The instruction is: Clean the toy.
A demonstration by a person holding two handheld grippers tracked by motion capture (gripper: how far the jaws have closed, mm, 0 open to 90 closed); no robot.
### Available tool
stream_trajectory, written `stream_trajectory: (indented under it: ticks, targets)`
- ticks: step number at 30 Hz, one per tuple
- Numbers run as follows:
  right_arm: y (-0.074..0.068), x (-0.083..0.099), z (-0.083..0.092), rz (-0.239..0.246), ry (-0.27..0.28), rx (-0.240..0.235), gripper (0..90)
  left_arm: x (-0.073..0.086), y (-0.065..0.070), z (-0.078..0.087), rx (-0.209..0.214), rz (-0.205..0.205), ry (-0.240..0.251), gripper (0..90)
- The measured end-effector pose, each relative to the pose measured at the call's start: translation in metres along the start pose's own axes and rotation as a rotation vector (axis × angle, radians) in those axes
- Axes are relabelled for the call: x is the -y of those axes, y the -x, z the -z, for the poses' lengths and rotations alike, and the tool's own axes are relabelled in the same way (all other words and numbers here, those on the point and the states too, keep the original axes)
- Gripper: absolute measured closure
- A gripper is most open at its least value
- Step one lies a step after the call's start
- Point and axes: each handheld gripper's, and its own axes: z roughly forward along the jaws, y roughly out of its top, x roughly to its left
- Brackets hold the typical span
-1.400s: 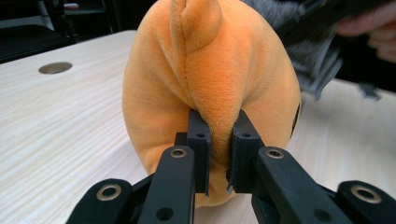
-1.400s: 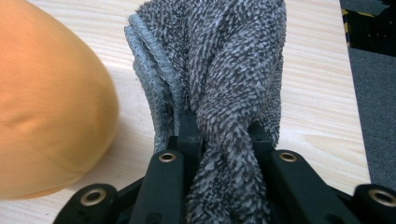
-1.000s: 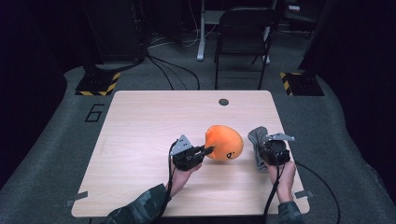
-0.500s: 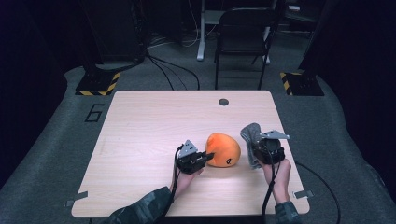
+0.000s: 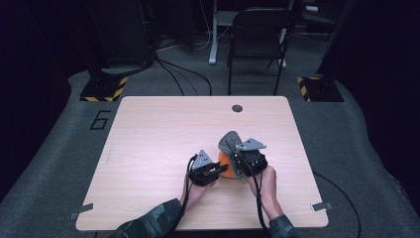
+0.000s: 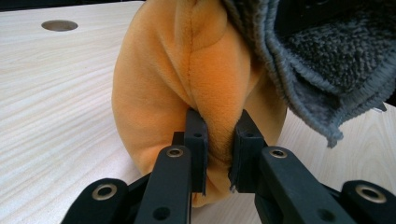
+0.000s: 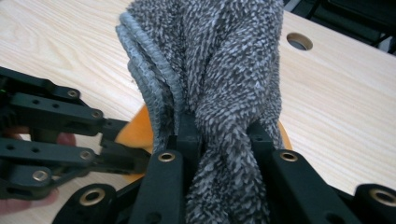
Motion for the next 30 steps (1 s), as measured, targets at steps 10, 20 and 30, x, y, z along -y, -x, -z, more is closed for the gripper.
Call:
stream_trajectory:
  ticks: [10, 20, 30]
  targets:
    - [0.029, 0.021, 0.001, -0.061, -0.05, 0.063, 73.2, 0.0, -0.001, 0.0, 0.007, -0.002, -0.005, 79.5]
    - [0.058, 0.049, -0.022, -0.147, -0.169, 0.101, 73.1, -0.001, -0.001, -0.001, 0.02, -0.001, -0.004, 79.0]
    - [0.069, 0.05, -0.023, -0.148, -0.213, 0.141, 73.3, -0.001, -0.002, 0.0, 0.018, 0.0, -0.002, 79.0]
